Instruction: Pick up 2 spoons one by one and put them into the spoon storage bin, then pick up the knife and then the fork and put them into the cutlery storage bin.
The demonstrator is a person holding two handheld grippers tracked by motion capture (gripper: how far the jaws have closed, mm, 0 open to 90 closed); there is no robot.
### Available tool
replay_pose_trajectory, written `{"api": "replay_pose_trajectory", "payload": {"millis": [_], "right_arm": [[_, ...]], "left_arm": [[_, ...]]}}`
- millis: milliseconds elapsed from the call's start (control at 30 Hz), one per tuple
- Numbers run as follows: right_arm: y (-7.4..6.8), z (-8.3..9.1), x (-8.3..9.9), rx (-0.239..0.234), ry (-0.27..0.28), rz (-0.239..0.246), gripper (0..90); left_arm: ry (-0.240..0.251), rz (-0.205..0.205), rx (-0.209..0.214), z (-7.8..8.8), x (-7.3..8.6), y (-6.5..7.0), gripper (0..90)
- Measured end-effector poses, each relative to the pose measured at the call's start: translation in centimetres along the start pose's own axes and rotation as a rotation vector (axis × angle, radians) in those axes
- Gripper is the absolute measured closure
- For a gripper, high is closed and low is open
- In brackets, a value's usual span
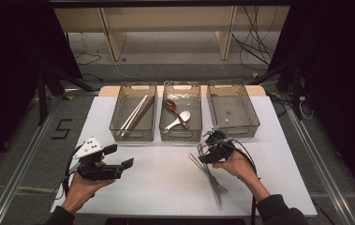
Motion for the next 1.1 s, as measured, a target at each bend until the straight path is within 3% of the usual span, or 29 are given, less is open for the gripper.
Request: {"api": "replay_pose_trajectory", "payload": {"millis": [467,1100], "right_arm": [[0.0,-1.1,0.5,0.019,-0.064,-0.011,43.5],[-0.3,-2.1,0.4,0.051,-0.146,0.012,44.8]], "left_arm": [[-0.002,0.001,0.0,-0.1,0.0,0.0,15.7],[-0.005,0.002,-0.002,-0.2,-0.1,0.0,15.7]]}}
Point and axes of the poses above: each handheld gripper's, and its own axes: z roughly backward along the jaws, x roughly out of its underside, y roughly to its right, the point moved 2 cm from there along -z, roughly forward along the jaws, and after that the axes turned 14 degrees about -y, right-handed, at the moved point
